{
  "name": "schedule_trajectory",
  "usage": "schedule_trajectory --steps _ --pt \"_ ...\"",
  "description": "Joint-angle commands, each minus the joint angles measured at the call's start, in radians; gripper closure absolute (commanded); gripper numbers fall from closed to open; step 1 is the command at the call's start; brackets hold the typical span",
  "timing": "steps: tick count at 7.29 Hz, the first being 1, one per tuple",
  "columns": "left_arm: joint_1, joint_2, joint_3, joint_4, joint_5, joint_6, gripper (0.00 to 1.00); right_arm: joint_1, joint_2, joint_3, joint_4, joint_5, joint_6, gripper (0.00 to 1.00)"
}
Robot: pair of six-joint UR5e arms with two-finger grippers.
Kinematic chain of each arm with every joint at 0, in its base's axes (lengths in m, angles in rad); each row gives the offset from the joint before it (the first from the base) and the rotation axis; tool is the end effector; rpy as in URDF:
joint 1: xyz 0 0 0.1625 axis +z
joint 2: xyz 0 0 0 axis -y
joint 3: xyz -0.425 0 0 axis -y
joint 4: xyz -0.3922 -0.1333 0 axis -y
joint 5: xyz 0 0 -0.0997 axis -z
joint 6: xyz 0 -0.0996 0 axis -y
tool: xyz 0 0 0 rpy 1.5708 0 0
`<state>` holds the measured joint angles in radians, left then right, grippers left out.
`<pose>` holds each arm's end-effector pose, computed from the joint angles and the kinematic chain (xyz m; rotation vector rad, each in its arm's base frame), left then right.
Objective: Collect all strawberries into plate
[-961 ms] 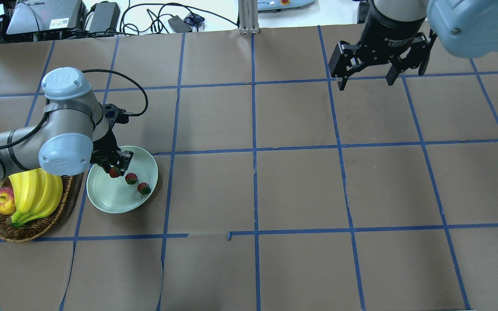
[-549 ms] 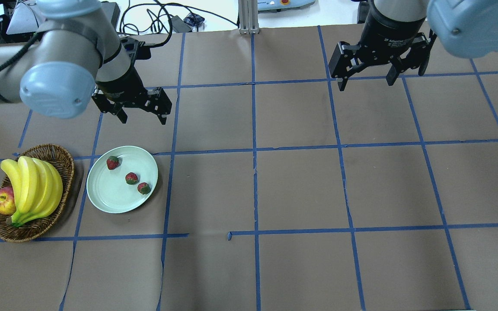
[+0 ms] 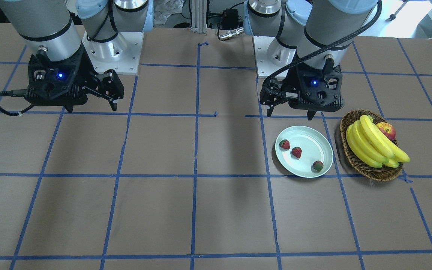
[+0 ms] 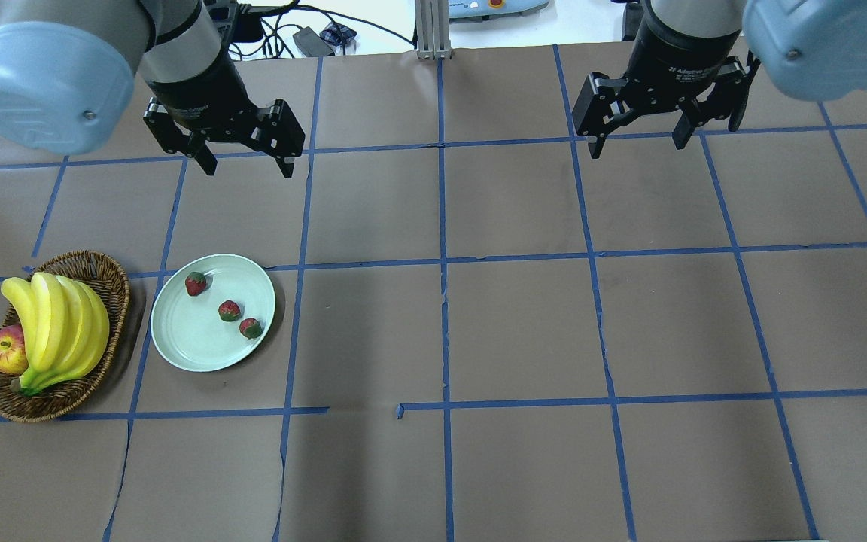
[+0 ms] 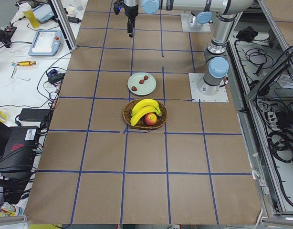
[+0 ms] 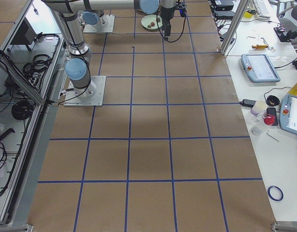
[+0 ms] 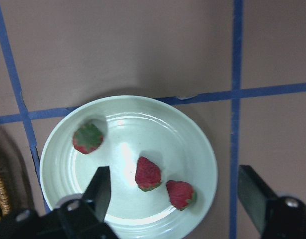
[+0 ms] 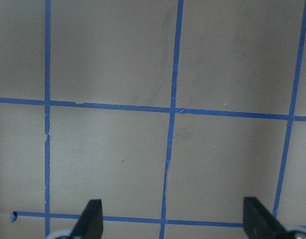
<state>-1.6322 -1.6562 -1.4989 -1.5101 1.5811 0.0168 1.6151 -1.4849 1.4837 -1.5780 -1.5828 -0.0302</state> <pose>-0.1647 -0.5236 0.4859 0.1220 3.1291 -0.0742 0.1554 -0.5228 0.4877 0.1165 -3.1275 0.0133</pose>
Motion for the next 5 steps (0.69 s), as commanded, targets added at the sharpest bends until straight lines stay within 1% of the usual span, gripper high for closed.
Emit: schedule_trajectory --steps 1,5 --pt "-0.004 0.021 -0.006 -0.005 0.000 -0.004 0.00 -0.001 0.000 0.000 -0.011 -0.002 -0.001 0.00" --pt "-0.009 0.007 -0.009 0.001 0.000 -0.008 0.00 -0.001 -0.005 0.000 0.000 -0.003 -0.001 0.00"
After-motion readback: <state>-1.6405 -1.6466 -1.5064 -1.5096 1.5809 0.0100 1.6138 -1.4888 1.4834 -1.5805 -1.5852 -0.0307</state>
